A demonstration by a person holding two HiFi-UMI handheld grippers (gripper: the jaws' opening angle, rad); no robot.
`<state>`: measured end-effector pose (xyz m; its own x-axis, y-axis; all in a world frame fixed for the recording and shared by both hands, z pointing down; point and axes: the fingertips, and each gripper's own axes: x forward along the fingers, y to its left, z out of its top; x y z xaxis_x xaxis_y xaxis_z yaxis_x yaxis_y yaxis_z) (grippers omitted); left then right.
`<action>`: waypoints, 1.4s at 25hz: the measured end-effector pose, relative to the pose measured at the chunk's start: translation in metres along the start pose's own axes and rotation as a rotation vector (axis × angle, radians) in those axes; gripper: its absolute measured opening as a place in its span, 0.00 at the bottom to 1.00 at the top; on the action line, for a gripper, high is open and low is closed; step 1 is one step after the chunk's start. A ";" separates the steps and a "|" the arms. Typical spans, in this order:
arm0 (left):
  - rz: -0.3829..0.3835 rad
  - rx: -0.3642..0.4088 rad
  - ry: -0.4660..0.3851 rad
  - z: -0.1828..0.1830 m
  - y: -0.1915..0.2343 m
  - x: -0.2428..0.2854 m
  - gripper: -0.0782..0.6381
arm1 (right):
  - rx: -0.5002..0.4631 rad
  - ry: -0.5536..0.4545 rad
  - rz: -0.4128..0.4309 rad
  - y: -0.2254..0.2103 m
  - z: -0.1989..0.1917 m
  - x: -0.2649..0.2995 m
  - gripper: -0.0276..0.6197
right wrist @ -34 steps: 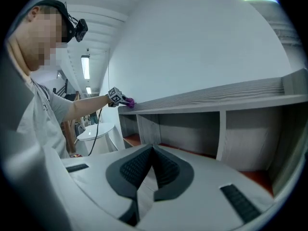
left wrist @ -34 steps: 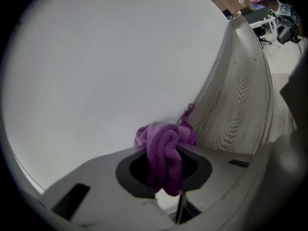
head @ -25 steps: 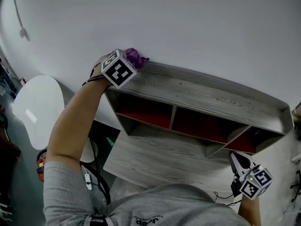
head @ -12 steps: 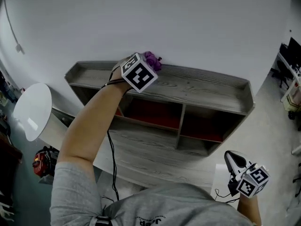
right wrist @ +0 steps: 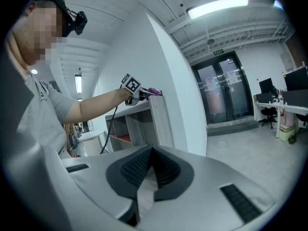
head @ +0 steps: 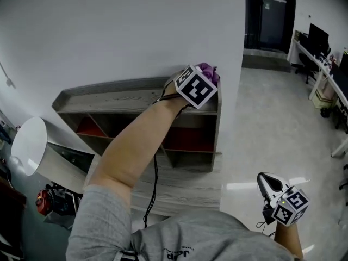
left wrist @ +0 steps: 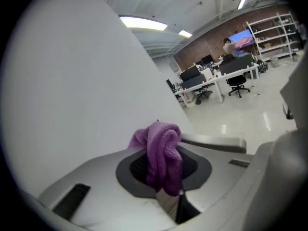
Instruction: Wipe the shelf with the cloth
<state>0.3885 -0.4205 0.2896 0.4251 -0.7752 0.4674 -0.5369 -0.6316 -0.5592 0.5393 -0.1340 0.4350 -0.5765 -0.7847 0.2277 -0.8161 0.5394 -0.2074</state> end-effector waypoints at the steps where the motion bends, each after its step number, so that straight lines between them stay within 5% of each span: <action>1: -0.006 0.010 -0.011 0.010 -0.009 0.005 0.24 | 0.000 -0.003 -0.011 -0.002 -0.001 -0.007 0.07; 8: -0.044 0.008 -0.074 -0.012 -0.007 -0.025 0.24 | -0.009 -0.027 -0.086 0.004 0.003 -0.034 0.07; 12: -0.117 0.150 -0.011 -0.040 -0.019 -0.035 0.24 | 0.001 -0.011 -0.122 0.024 -0.002 -0.022 0.07; 17: -0.201 0.233 0.003 -0.019 -0.040 -0.003 0.24 | -0.011 -0.008 -0.143 0.055 0.004 -0.002 0.07; 25: -0.316 0.263 -0.111 -0.005 -0.059 0.002 0.24 | 0.022 -0.029 -0.230 0.067 0.006 -0.014 0.07; 35: -0.461 0.359 -0.168 -0.005 -0.122 -0.072 0.24 | -0.026 -0.039 -0.160 0.066 0.020 -0.010 0.07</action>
<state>0.4199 -0.2876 0.3278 0.6803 -0.3939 0.6181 -0.0037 -0.8451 -0.5346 0.4913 -0.0967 0.4004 -0.4377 -0.8721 0.2187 -0.8983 0.4140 -0.1471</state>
